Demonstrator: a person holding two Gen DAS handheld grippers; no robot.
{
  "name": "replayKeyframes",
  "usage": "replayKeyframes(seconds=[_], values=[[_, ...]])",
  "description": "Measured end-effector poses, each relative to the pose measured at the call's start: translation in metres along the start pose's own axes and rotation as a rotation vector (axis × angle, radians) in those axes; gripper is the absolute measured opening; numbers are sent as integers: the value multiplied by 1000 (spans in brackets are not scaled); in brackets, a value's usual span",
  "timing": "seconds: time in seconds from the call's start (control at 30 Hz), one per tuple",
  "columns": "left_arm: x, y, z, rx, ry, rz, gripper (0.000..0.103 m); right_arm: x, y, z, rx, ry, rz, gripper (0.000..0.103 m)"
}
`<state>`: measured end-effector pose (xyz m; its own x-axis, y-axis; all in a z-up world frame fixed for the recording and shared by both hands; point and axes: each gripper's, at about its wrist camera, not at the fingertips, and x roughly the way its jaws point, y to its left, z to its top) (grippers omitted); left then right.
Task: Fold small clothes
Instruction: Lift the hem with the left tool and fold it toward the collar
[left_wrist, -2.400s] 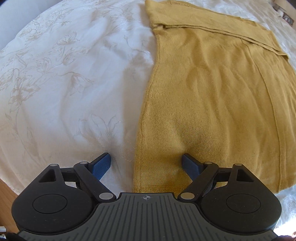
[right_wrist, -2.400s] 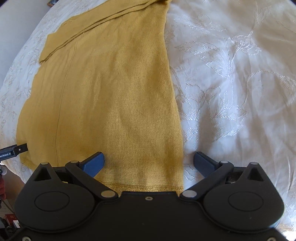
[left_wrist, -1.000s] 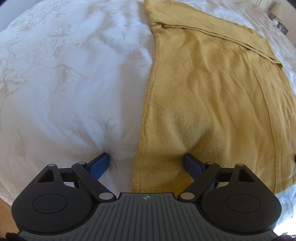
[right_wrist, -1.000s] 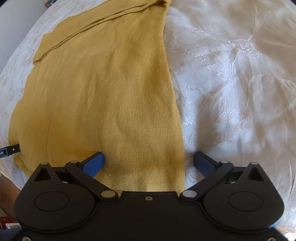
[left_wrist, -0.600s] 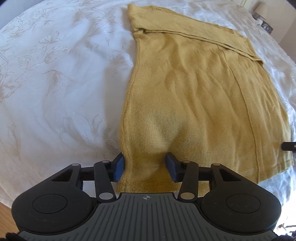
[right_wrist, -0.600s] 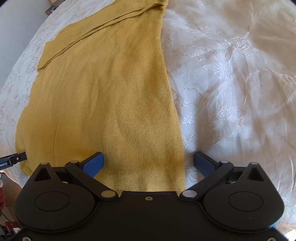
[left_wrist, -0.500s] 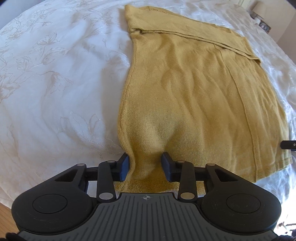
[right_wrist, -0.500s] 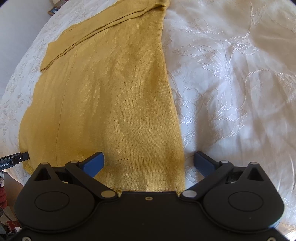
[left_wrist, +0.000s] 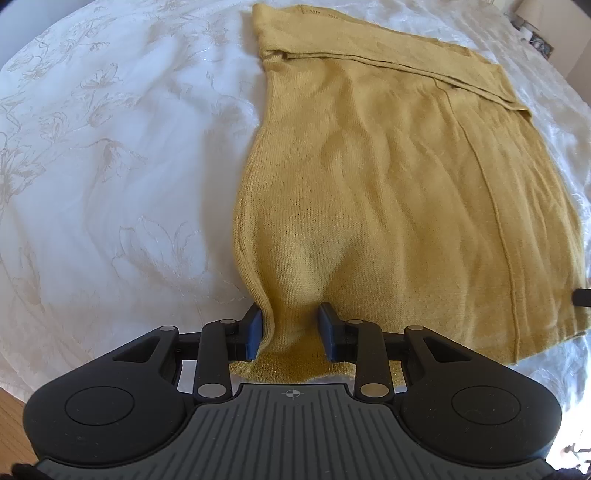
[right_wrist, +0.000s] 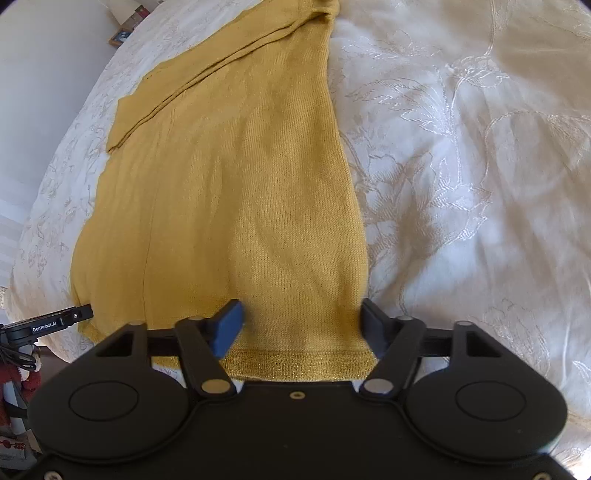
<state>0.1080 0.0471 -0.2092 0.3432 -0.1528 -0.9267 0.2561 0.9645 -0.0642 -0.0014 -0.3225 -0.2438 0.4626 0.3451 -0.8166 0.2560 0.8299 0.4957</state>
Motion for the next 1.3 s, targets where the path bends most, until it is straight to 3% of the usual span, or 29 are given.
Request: replayKeyframes(seconds=[0.1,0.23,0.4,0.77,1.03,1.3], values=[[-4,2,1,-13,2,-16,11,-5,-6,-1,28,20,42,16],[-20,12,4,-119,-28,-108,7,-23,-8,3,74,-7,132,13],[-48,14,26,-147,-99,-152,7,-51,-2,23,114,-94,228,13],[-68,39,148,-226,-286,-254,7,-55,24,129,192,-322,299,13],[-24,45,239,-202,-323,-297,7,-18,30,219,246,-416,236,13],[38,56,287,-195,-229,-307,7,35,29,274,289,-334,108,13]])
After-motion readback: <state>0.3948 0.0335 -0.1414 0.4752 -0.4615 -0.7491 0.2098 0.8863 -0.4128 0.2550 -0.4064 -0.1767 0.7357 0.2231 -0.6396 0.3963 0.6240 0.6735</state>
